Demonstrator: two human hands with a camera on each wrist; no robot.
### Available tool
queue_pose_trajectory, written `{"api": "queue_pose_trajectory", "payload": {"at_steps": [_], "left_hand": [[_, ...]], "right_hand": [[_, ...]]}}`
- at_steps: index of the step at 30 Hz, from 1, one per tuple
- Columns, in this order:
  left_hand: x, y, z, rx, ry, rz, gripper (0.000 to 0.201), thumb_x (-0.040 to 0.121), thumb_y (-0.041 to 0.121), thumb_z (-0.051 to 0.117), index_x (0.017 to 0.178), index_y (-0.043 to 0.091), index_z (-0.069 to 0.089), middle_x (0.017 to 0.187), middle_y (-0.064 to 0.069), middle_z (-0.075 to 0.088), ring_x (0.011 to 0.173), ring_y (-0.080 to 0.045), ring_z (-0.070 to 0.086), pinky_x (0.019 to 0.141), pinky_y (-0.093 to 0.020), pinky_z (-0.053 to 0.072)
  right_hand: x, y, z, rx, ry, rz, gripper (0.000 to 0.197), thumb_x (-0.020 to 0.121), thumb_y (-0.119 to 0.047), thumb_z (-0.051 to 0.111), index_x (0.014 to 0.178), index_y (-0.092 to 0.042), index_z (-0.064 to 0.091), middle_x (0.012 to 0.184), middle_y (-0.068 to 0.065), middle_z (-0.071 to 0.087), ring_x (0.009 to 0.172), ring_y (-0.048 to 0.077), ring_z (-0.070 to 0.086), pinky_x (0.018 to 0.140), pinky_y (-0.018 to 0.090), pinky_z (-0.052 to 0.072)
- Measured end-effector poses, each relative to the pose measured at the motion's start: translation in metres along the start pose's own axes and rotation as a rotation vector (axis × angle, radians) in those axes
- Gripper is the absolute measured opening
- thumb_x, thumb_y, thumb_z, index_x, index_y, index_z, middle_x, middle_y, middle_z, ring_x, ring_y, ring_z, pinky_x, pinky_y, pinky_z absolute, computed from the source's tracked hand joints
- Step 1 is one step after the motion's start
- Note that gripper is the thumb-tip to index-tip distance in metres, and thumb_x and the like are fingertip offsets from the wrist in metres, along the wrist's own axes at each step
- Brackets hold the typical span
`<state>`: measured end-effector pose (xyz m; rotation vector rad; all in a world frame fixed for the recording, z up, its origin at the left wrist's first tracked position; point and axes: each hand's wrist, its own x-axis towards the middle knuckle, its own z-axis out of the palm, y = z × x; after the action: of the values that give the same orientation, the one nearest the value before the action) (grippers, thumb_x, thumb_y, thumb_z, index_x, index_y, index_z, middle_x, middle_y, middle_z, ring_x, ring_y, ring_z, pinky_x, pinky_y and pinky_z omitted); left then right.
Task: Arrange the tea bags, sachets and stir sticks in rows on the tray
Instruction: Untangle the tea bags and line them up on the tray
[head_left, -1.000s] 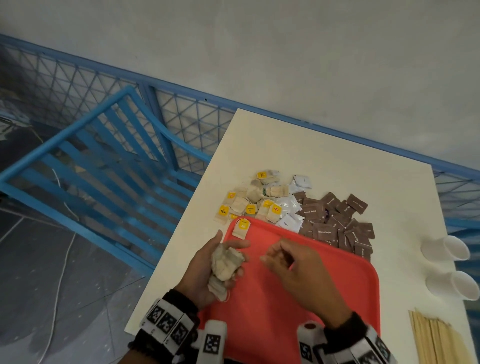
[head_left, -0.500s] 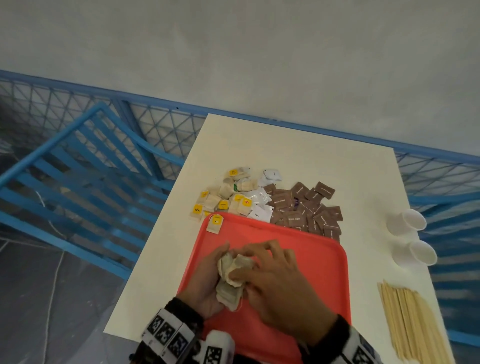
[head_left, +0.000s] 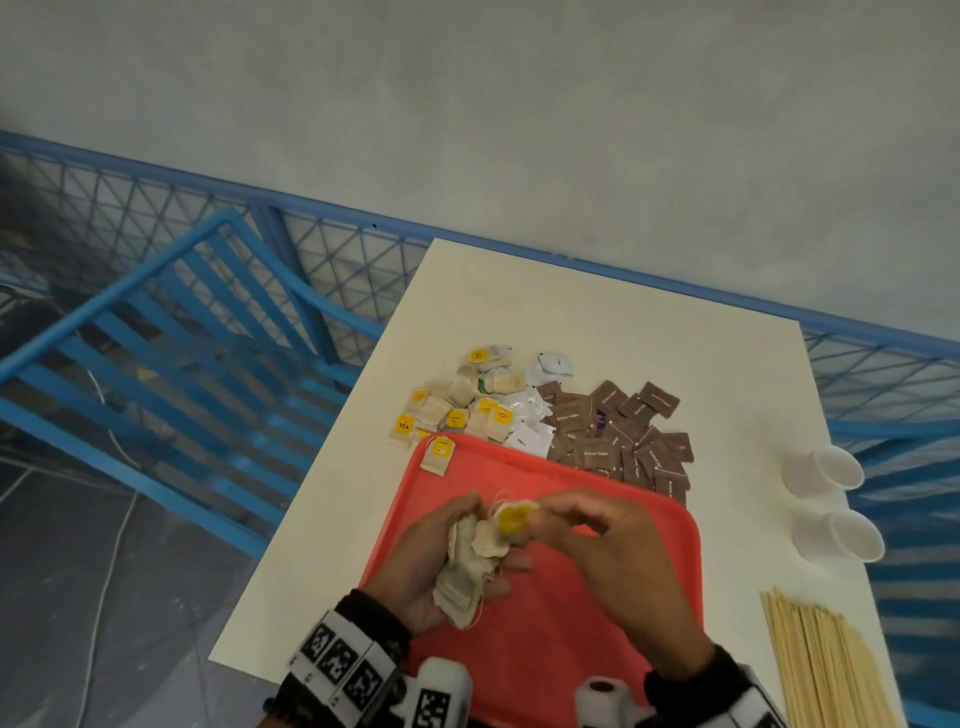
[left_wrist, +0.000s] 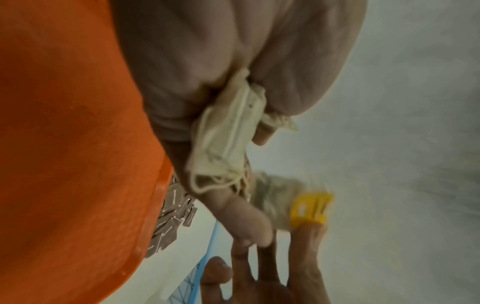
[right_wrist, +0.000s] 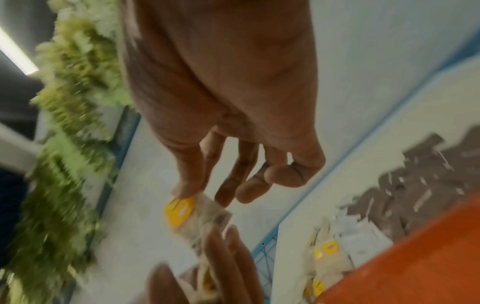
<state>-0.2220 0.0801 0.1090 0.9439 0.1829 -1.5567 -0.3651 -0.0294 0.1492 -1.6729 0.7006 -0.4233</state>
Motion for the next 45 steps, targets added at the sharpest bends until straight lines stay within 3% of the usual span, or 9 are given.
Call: {"api": "queue_pose_trajectory", "payload": {"at_steps": [5, 8, 13, 19, 22, 28, 34, 38, 45], "left_hand": [[-0.010, 0.017, 0.002, 0.291, 0.135, 0.251, 0.036, 0.086, 0.040, 0.063, 0.082, 0.004, 0.060, 0.058, -0.006, 0.056, 0.034, -0.009, 0.037, 0.032, -0.014, 0.023], [-0.024, 0.030, 0.014, 0.564, 0.133, 0.535, 0.041, 0.082, 0.047, 0.076, 0.091, 0.008, 0.069, 0.055, -0.004, 0.046, 0.039, -0.011, 0.033, 0.040, -0.017, 0.024], [-0.037, 0.040, 0.037, 0.708, 0.102, 0.785, 0.014, 0.086, 0.017, 0.073, 0.093, 0.006, 0.074, 0.053, 0.012, 0.053, 0.043, -0.004, 0.042, 0.042, -0.013, 0.033], [-0.047, 0.055, 0.027, 0.620, 0.115, 0.793, 0.016, 0.082, 0.023, 0.073, 0.084, 0.008, 0.073, 0.049, -0.004, 0.041, 0.039, -0.012, 0.029, 0.040, -0.018, 0.026], [-0.049, 0.059, 0.025, 0.655, 0.079, 0.756, 0.016, 0.081, 0.023, 0.073, 0.083, 0.007, 0.073, 0.049, -0.003, 0.044, 0.040, -0.012, 0.031, 0.039, -0.019, 0.028], [-0.048, 0.058, 0.014, 0.718, 0.055, 0.681, 0.016, 0.081, 0.027, 0.074, 0.091, 0.016, 0.072, 0.057, -0.005, 0.053, 0.042, -0.011, 0.040, 0.038, -0.018, 0.032], [-0.046, 0.065, -0.007, 0.860, 0.084, 0.780, 0.029, 0.080, 0.042, 0.078, 0.105, 0.029, 0.073, 0.066, 0.017, 0.059, 0.054, 0.003, 0.052, 0.053, -0.011, 0.041], [-0.042, 0.072, -0.010, 0.833, 0.055, 0.869, 0.011, 0.085, 0.022, 0.074, 0.091, 0.013, 0.075, 0.069, 0.014, 0.066, 0.055, 0.003, 0.054, 0.056, -0.007, 0.040], [-0.035, 0.068, -0.038, 0.791, 0.135, 0.690, 0.013, 0.082, 0.023, 0.073, 0.083, 0.010, 0.071, 0.054, 0.012, 0.058, 0.046, 0.001, 0.047, 0.047, -0.012, 0.038]], "right_hand": [[0.005, -0.008, -0.006, 0.210, 0.176, 0.071, 0.005, 0.087, -0.006, 0.068, 0.089, -0.005, 0.072, 0.073, 0.000, 0.073, 0.061, -0.001, 0.060, 0.060, 0.010, 0.045], [0.009, -0.015, -0.005, 0.191, 0.170, 0.026, 0.004, 0.085, -0.012, 0.071, 0.087, -0.009, 0.074, 0.081, 0.006, 0.075, 0.071, 0.008, 0.064, 0.068, 0.014, 0.049], [0.015, -0.029, 0.009, 0.153, 0.155, -0.096, 0.007, 0.082, -0.018, 0.072, 0.087, -0.015, 0.073, 0.084, 0.001, 0.074, 0.076, 0.008, 0.065, 0.069, 0.020, 0.051], [0.013, -0.027, 0.009, -0.123, 0.006, -0.088, 0.021, 0.080, -0.052, 0.072, 0.091, -0.034, 0.073, 0.097, -0.015, 0.071, 0.092, 0.009, 0.064, 0.077, 0.041, 0.049], [0.017, -0.029, 0.012, -0.111, 0.077, -0.144, 0.025, 0.079, -0.050, 0.074, 0.102, -0.040, 0.072, 0.106, -0.019, 0.068, 0.098, 0.011, 0.063, 0.079, 0.037, 0.051], [0.028, -0.023, 0.034, -0.024, 0.164, -0.208, 0.006, 0.079, -0.035, 0.072, 0.079, -0.030, 0.076, 0.080, -0.007, 0.071, 0.074, 0.012, 0.063, 0.064, 0.042, 0.046], [0.034, -0.019, 0.041, 0.035, 0.146, -0.158, 0.007, 0.077, -0.033, 0.075, 0.082, -0.031, 0.079, 0.087, -0.003, 0.073, 0.082, 0.021, 0.066, 0.064, 0.038, 0.045], [0.039, -0.016, 0.051, -0.023, 0.112, -0.176, 0.016, 0.076, -0.051, 0.075, 0.084, -0.037, 0.077, 0.088, -0.007, 0.073, 0.083, 0.018, 0.066, 0.071, 0.049, 0.049], [0.045, 0.006, 0.074, 0.019, -0.001, -0.002, 0.010, 0.083, -0.011, 0.076, 0.082, -0.021, 0.078, 0.074, -0.008, 0.074, 0.060, -0.001, 0.057, 0.058, 0.018, 0.040]]}}
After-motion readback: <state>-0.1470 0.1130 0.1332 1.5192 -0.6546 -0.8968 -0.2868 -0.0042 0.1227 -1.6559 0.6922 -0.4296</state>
